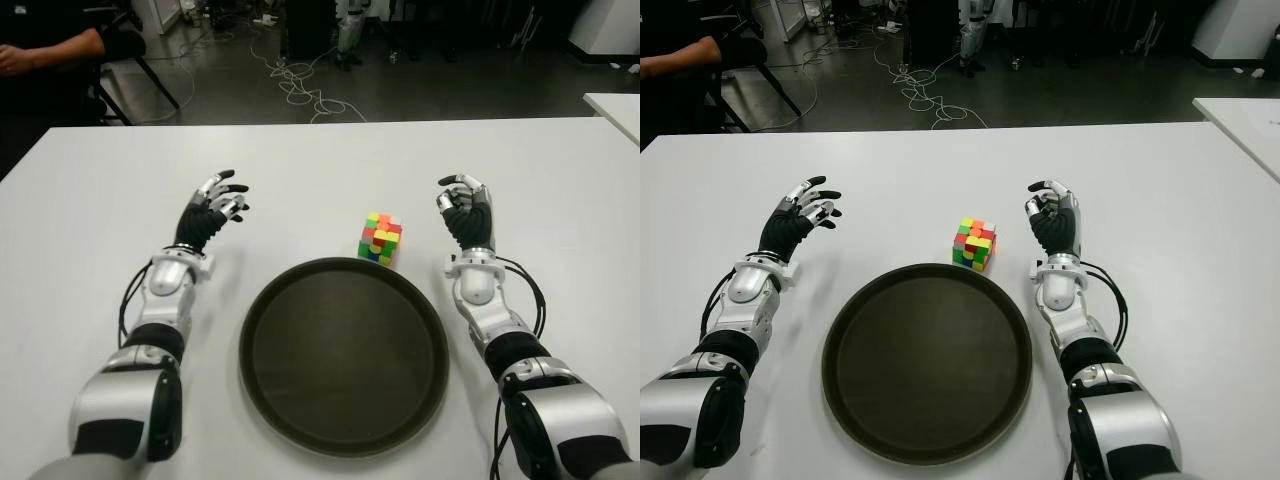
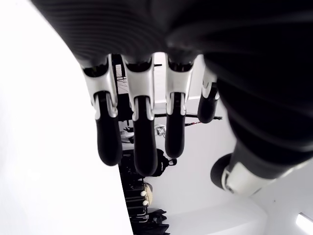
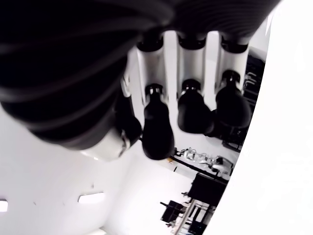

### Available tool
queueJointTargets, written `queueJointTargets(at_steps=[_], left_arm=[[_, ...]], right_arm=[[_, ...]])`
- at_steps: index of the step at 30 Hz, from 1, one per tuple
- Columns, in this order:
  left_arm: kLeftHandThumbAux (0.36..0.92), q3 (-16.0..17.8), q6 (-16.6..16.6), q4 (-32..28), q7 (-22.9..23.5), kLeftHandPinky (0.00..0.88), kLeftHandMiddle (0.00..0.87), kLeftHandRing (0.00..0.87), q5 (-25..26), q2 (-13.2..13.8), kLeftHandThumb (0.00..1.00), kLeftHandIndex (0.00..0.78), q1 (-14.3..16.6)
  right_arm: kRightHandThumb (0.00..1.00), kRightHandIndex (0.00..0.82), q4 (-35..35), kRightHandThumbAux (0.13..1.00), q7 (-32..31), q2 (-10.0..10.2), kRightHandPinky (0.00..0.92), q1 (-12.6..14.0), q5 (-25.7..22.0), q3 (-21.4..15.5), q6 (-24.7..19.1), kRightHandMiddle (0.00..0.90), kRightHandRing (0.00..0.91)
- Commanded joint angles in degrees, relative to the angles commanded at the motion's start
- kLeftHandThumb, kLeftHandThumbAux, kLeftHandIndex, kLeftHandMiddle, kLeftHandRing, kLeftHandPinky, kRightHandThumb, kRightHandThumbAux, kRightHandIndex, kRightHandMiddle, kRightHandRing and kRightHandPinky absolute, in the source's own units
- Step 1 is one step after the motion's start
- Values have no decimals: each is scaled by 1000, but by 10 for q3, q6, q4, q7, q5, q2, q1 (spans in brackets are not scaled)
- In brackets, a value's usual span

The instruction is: Pick up the Rubik's Cube and put it in the plate

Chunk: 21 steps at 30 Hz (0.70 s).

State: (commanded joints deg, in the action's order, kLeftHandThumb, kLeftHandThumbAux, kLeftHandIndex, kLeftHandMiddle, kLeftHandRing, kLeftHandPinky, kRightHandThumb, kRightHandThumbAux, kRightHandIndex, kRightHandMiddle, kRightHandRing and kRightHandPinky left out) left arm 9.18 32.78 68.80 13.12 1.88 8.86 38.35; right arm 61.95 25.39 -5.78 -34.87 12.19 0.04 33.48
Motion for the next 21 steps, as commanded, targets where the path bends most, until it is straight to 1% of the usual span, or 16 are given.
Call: queueJointTargets(at_steps=[1, 2, 3, 4, 5, 9, 18, 21], left_arm=[[653, 0, -1, 0, -1, 439, 299, 388, 0, 0, 461, 161, 0], [652, -1, -2, 0, -2, 440, 298, 387, -1, 0, 459, 160, 0], [652, -1, -2, 0, -3, 440, 299, 387, -1, 0, 458, 160, 0], [651, -1, -3, 0, -5, 442, 299, 386, -2, 0, 456, 160, 0], [650, -2, -3, 0, -7, 445, 302, 388, -3, 0, 454, 160, 0], [644, -4, -4, 1, -12, 445, 298, 389, -5, 0, 441, 159, 0], [652, -5, 0, 0, -10, 420, 281, 381, -4, 0, 454, 154, -1], [652, -4, 0, 0, -7, 423, 279, 383, -3, 0, 456, 151, -1]], right_arm=[[359, 509, 0, 627, -5, 0, 790, 0, -3, -1, -1, 773, 793], [230, 535, 0, 586, -13, 0, 793, 1, -7, -2, -3, 770, 794], [184, 537, 0, 562, -19, 0, 795, 1, -10, -3, -5, 765, 794], [117, 539, 1, 527, -33, 0, 796, 1, -16, -6, -6, 759, 793], [75, 521, 2, 497, -43, 0, 795, 1, -20, -7, -7, 748, 790], [15, 489, 2, 442, -67, 0, 789, 3, -30, -11, -7, 724, 782], [0, 494, 0, 396, -88, -1, 789, 5, -39, -13, 0, 721, 776], [0, 476, 1, 386, -90, -2, 791, 5, -39, -12, 3, 719, 776]])
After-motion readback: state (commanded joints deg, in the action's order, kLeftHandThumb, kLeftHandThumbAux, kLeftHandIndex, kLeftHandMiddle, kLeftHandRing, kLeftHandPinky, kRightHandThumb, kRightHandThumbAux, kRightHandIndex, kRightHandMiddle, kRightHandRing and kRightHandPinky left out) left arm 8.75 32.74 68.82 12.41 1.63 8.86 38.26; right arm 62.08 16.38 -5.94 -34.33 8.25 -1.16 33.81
